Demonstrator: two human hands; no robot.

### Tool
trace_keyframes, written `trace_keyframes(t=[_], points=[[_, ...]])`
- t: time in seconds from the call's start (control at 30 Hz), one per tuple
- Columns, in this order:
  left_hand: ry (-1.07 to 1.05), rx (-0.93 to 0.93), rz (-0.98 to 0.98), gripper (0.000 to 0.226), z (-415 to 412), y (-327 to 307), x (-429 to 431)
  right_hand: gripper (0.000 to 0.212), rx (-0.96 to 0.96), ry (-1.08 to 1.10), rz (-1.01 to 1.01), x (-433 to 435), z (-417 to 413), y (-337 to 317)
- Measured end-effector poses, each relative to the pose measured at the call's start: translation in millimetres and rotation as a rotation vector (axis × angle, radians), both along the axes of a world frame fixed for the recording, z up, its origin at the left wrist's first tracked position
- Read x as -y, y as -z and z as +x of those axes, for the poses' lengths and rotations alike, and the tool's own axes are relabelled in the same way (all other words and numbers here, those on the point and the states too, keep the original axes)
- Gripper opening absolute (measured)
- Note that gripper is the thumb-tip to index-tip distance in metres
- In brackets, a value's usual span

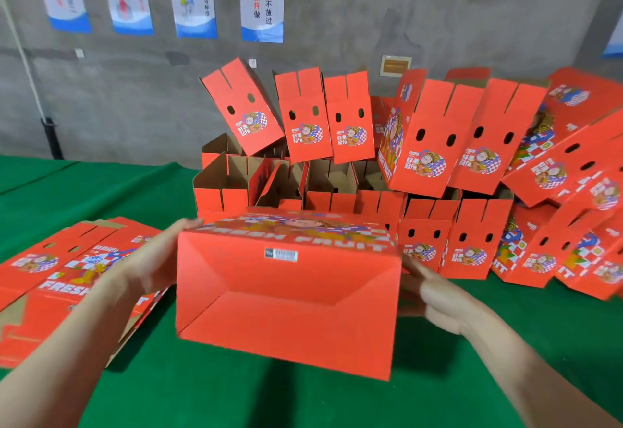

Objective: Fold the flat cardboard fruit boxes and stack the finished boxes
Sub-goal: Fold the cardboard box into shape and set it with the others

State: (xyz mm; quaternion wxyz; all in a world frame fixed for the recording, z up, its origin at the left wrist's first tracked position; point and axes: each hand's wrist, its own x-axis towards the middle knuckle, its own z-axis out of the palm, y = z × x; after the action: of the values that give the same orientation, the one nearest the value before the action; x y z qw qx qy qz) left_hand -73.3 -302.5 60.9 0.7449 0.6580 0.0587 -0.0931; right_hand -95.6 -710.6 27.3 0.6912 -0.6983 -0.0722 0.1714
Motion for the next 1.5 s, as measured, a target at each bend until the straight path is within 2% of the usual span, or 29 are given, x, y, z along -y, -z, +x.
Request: trace_keyframes(t=[0.07, 0.2, 0.27, 0.33, 0.43, 0.53, 0.63, 0.7, 0.73, 0.83, 0.9, 0.97, 1.0, 1.07, 1.17, 1.27, 1.4, 1.5], points=[[0.06, 0.037, -0.055, 0.025, -6.6, 0.0, 1.2, 0.057, 0.054, -0.005, -0.01, -2.1, -6.2, 0.6], [0.127, 0.046, 0.011, 0.054, -9.4, 6.9, -3.2, 0.053, 0.214, -0.046, -0.106, -9.5, -25.7, -11.2], [0.108, 0.052, 0.071, 0.057, -9.5, 11.5, -2.3, 0.056, 0.305, -0.089, -0.207, -11.0, -28.8, -11.8], [0.045, 0.067, 0.087, 0.045, -9.5, 16.5, 3.7, 0.059, 0.394, -0.064, -0.302, -14.6, -26.1, -6.0], [-0.059, 0.099, 0.235, 0.05, -5.9, 28.4, 12.1, 0.063, 0.494, 0.014, -0.433, -19.6, -22.4, 6.2], [-0.07, 0.109, 0.336, 0.053, 1.4, 37.1, 16.3, 0.047, 0.572, 0.098, -0.616, -25.6, -18.8, 14.1], [-0.052, 0.152, 0.433, 0.035, 0.1, 34.9, 22.9, 0.047, 0.697, 0.087, -0.731, -36.0, -18.2, 9.6], [-0.083, 0.19, 0.411, 0.013, 1.8, 29.6, 29.0, 0.045, 0.779, 0.062, -0.74, -44.2, -15.3, 2.4], [-0.101, 0.216, 0.382, 0.012, 4.3, 27.2, 30.9, 0.043, 0.815, 0.057, -0.738, -48.1, -12.7, -1.5], [-0.113, 0.365, 0.228, 0.032, 16.5, 19.2, 36.6, 0.042, 0.882, 0.098, -0.742, -56.0, -3.1, -17.0], [-0.141, 0.515, 0.189, 0.056, 24.4, 12.1, 42.6, 0.042, 0.926, 0.146, -0.759, -58.1, 3.8, -31.0], [-0.249, 0.602, 0.352, 0.085, 33.5, 3.2, 52.1, 0.042, 0.979, 0.209, -0.809, -61.2, 11.7, -47.1], [-0.323, 0.621, 0.537, 0.099, 39.1, -2.5, 57.4, 0.043, 0.999, 0.251, -0.844, -64.2, 16.7, -56.0], [-0.4, 0.681, 0.817, 0.11, 51.1, -9.0, 67.6, 0.045, 1.001, 0.345, -0.894, -71.0, 28.5, -73.6], [-0.273, 0.846, 0.816, 0.089, 60.5, -18.9, 88.7, 0.044, 0.957, 0.486, -0.933, -74.9, 51.0, -98.4], [-0.116, 0.931, 0.823, 0.073, 78.5, -28.4, 111.7, 0.046, 0.935, 0.598, -0.98, -68.8, 79.2, -120.5], [-0.066, 0.964, 0.904, 0.062, 113.1, -36.9, 137.1, 0.054, 0.892, 0.699, -1.089, -56.5, 122.1, -139.8], [-0.041, 0.923, 0.901, 0.059, 139.5, -35.9, 145.2, 0.06, 0.811, 0.751, -1.158, -46.9, 153.0, -140.4]])
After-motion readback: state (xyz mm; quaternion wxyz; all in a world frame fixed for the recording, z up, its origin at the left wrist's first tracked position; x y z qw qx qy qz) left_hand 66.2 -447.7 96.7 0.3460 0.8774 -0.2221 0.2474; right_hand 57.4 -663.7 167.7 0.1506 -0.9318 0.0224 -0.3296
